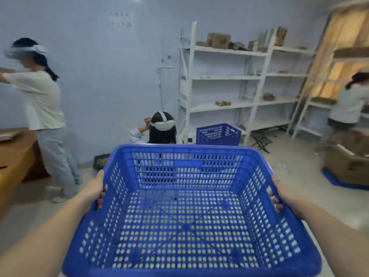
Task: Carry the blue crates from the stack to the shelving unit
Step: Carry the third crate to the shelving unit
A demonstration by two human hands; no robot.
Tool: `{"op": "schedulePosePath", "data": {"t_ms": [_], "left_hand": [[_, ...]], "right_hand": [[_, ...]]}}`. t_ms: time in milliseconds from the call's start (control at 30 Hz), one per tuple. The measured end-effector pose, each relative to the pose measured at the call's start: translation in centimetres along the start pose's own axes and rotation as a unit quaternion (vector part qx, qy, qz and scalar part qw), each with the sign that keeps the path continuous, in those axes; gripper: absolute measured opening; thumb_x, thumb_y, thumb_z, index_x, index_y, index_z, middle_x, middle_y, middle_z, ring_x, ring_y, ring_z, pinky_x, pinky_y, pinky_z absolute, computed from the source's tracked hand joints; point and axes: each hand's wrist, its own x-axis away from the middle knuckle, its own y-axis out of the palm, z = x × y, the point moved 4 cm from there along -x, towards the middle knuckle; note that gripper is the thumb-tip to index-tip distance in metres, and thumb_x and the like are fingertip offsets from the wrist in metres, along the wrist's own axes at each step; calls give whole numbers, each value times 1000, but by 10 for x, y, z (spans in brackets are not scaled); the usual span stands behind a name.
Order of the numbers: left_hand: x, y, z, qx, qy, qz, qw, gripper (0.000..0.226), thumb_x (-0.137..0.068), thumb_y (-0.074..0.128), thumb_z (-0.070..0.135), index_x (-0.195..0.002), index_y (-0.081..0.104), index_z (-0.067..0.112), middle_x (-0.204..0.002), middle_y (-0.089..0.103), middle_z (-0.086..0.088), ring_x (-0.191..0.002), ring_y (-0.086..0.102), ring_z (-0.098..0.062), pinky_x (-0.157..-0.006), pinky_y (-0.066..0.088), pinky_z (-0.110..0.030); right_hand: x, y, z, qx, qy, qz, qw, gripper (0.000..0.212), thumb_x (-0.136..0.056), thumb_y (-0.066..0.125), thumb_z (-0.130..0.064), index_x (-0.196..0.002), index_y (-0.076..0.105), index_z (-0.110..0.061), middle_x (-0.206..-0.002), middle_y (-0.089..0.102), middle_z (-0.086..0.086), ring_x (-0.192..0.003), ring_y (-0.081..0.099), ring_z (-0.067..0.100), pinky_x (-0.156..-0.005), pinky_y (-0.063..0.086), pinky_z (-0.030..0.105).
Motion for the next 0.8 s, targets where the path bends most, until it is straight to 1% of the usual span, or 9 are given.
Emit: {"op": "schedulePosePath", "data": {"t_ms": [67, 167, 233, 300, 400, 533, 667, 800], "left_hand": [[-5, 59, 14, -14, 4, -24, 1000, 68, -99, 28, 67, -75, 47, 7, -52, 35, -8, -35, 31, -18, -42, 33, -26], [-11, 138, 27, -41, 8, -60, 997, 65, -100, 27, 64, -69, 43, 9, -49, 33, -7, -35, 30, -18, -40, 31, -24], [-22, 188, 37, -60, 1, -88, 994, 66, -101, 24, 64, -67, 42, 10, -44, 34, -5, -32, 31, -18, -38, 30, -23], [-40, 236, 46, -78, 1, -110, 991, 69, -101, 24, 64, -69, 45, 6, -41, 37, -6, -31, 34, -19, -39, 34, -26], [-78, 304, 56, -103, 12, -137, 985, 72, -102, 26, 62, -69, 50, 2, -41, 41, -8, -32, 39, -22, -43, 37, -29], [-126, 386, 76, -142, 3, -179, 974, 72, -100, 26, 66, -71, 49, 3, -44, 41, -8, -35, 41, -24, -49, 39, -32], [-167, 461, 109, -162, 8, -198, 967, 70, -99, 29, 66, -74, 49, 3, -45, 40, -8, -36, 40, -23, -45, 38, -30], [-209, 537, 139, -156, -9, -229, 961, 68, -97, 28, 70, -69, 44, 10, -46, 38, -7, -36, 37, -21, -43, 36, -29]], "right_hand": [[-8, -49, 21, -8, 15, 42, 999, 66, -97, 38, -66, -79, 52, -4, -48, 40, 8, -37, 33, 20, -39, 36, 27], [-22, -102, 44, -19, 41, 72, 996, 65, -98, 38, -66, -79, 50, -5, -48, 39, 7, -35, 32, 20, -39, 36, 27], [-38, -131, 56, -26, 62, 87, 994, 62, -98, 40, -65, -80, 48, -6, -49, 38, 7, -35, 31, 20, -38, 36, 27], [-60, -154, 69, -21, 88, 104, 990, 64, -96, 41, -68, -82, 49, -6, -50, 38, 8, -36, 32, 21, -40, 38, 28], [-98, -175, 86, -23, 118, 120, 986, 65, -96, 40, -68, -84, 49, -5, -49, 40, 7, -36, 34, 21, -42, 38, 29], [-145, -193, 92, -28, 150, 152, 977, 63, -98, 39, -64, -82, 50, -5, -49, 42, 7, -37, 37, 20, -43, 39, 28], [-195, -215, 92, -39, 172, 181, 968, 62, -99, 40, -63, -81, 51, -5, -48, 42, 7, -37, 37, 21, -44, 40, 29], [-262, -239, 86, -37, 186, 192, 963, 63, -99, 40, -63, -81, 51, -4, -46, 41, 7, -36, 38, 21, -44, 42, 29]]}}
